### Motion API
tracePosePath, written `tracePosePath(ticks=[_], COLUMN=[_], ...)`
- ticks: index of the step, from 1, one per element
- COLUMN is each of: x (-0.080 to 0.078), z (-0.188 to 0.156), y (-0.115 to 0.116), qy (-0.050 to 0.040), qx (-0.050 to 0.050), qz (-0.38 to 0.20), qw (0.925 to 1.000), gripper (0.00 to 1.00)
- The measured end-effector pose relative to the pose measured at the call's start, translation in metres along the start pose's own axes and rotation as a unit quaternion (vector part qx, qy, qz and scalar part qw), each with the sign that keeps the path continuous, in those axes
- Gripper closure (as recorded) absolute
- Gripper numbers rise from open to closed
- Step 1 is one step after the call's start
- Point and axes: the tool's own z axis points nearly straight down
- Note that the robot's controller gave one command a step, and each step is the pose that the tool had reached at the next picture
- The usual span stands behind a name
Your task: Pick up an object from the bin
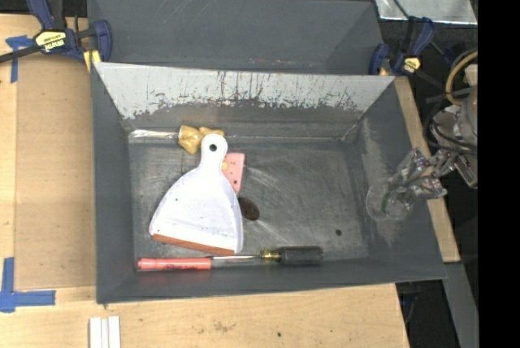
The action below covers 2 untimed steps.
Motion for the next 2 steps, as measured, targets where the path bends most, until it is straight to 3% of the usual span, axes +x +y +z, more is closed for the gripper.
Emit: tracePosePath(ticks=[1, 2], x=[-0.003, -0.002], z=[0.06, 0.074], y=[0.001, 0.003], qy=[-0.0023, -0.0007], qx=[0.002, 0.001], qz=[0.024, 0.032], qw=[0.9997, 0.9995], gripper=[1.0, 1.0])
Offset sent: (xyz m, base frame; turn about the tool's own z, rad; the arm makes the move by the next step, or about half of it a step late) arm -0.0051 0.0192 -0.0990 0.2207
